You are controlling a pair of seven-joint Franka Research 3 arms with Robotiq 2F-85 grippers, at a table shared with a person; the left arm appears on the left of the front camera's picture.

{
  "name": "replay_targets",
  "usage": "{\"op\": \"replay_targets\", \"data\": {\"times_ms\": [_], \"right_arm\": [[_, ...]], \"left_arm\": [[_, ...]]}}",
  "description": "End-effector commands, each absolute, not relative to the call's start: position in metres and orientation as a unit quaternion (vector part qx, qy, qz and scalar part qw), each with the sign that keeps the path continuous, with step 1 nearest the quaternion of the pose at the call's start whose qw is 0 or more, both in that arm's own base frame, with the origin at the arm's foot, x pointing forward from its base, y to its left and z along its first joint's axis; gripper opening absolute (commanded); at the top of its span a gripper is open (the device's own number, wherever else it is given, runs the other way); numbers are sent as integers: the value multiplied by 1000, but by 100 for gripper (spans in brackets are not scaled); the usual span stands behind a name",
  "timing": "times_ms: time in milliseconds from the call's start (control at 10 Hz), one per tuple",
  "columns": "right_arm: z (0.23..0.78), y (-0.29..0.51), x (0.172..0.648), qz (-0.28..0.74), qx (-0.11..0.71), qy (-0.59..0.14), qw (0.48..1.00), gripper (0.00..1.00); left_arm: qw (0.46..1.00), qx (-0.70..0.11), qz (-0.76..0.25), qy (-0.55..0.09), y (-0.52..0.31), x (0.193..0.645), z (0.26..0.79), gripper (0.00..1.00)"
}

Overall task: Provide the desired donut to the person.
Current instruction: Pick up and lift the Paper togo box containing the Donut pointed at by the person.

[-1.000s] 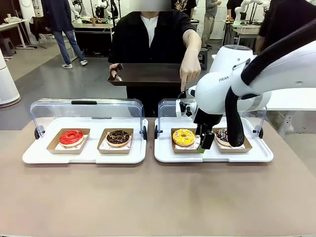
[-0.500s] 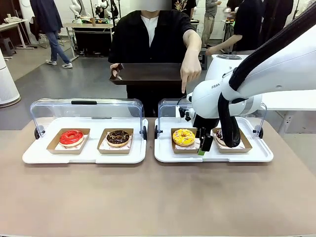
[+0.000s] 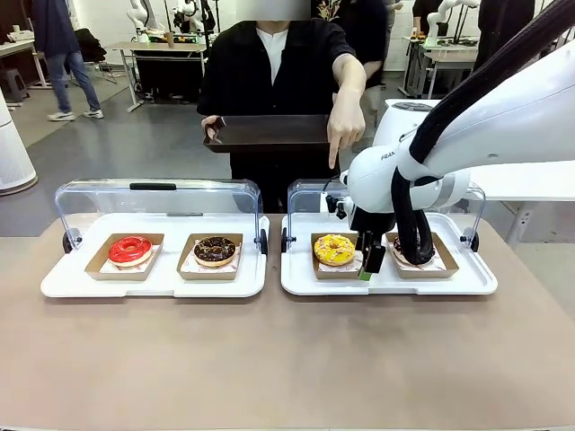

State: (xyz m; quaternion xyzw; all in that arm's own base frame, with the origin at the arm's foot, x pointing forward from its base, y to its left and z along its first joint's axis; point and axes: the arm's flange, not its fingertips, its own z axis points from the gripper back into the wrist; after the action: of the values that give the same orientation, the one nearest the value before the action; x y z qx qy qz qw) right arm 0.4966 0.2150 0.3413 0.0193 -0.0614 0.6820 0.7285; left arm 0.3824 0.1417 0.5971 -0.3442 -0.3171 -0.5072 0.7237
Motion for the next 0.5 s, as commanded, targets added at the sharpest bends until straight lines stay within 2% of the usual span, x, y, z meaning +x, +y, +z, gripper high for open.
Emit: {"op": "replay_targets", "data": {"times_ms": [0,400], "right_arm": [[333,219,510,673,4,-56,737,100],[329,216,514,669,8,-56,741,100]], "left_arm": [[721,-346,-508,-321,142,382,598,100],[721,-346,-508,-321,142,382,598,100]]}}
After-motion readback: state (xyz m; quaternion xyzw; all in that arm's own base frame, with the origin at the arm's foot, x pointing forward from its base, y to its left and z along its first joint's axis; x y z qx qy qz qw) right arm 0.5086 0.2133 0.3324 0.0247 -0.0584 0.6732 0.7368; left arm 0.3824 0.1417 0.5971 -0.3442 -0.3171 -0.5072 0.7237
